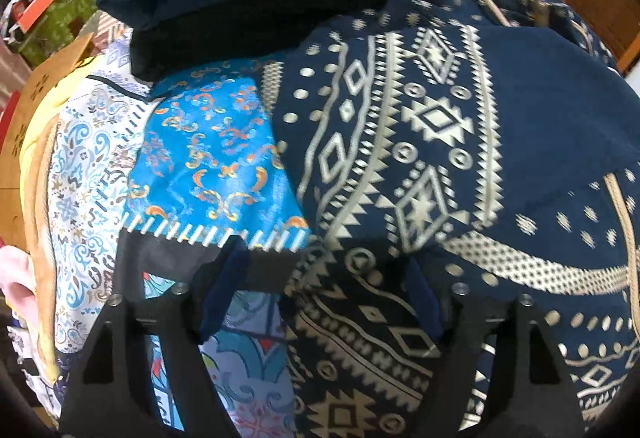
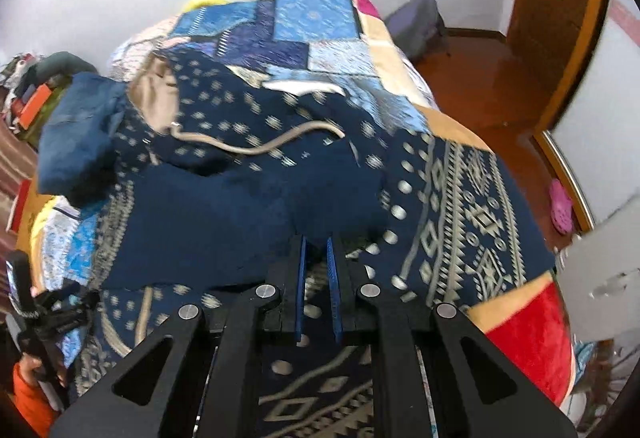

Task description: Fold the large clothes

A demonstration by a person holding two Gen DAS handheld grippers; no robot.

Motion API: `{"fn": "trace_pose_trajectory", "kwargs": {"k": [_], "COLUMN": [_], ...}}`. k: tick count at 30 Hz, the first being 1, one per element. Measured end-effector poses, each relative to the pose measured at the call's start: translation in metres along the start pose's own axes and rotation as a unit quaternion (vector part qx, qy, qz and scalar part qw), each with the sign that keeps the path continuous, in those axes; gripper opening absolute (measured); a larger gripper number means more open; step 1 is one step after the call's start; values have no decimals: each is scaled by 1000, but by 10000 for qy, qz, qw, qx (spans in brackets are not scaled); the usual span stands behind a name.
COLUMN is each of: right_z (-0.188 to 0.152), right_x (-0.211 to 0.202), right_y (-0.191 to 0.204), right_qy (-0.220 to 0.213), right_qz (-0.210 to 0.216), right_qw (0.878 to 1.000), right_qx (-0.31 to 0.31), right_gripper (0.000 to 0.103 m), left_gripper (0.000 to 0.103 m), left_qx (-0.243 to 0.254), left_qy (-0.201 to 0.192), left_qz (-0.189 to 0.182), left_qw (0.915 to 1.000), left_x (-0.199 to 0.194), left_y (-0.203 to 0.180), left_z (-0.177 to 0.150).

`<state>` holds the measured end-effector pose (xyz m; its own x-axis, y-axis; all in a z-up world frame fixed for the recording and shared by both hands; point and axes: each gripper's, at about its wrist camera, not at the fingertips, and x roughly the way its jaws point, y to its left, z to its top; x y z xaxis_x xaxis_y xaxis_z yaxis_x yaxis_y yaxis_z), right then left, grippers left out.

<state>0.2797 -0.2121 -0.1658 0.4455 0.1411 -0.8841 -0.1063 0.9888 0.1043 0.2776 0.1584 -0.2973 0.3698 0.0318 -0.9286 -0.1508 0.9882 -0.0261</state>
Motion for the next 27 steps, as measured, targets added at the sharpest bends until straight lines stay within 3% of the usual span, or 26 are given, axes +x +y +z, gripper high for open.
{"fn": "trace_pose_trajectory", "kwargs": {"k": [6,9,11,14,18,24,25,27], "right_z": [0,2,4,6,8,14,15,16], "right_x": [15,13,12,12,26,42,42,42], "right_y": [-12,-17,-19,-21,-24,-20,-17,-13], "right_qy": [519,543,489,372,567,584,551,463], "right_qz": [140,472,610,616,858,918,856,696], "right_qw": [9982,9961,9953,9953,9902,9895,9907,9936], "right_qx": [267,503,576,644,941,955,899,755], "right_gripper": [11,27,48,49,49,49,47,24], "left_gripper": [77,77,77,77,77,77,77,77], "left_qx": [-252,-423,-458,-445,-493,-658,-671,-651], "left_qy": [-107,-182,-219,-362,-487,-405,-369,-310], "left_qz": [176,169,230,331,401,411,402,404], "left_qw": [9995,9988,9984,9978,9968,9962,9963,9966], "left_x": [0,-5,-7,-13,-21,-18,-16,-12], "left_y": [4,15,20,23,27,33,33,33], "left_z": [1,-2,-1,2,7,6,5,1]}}
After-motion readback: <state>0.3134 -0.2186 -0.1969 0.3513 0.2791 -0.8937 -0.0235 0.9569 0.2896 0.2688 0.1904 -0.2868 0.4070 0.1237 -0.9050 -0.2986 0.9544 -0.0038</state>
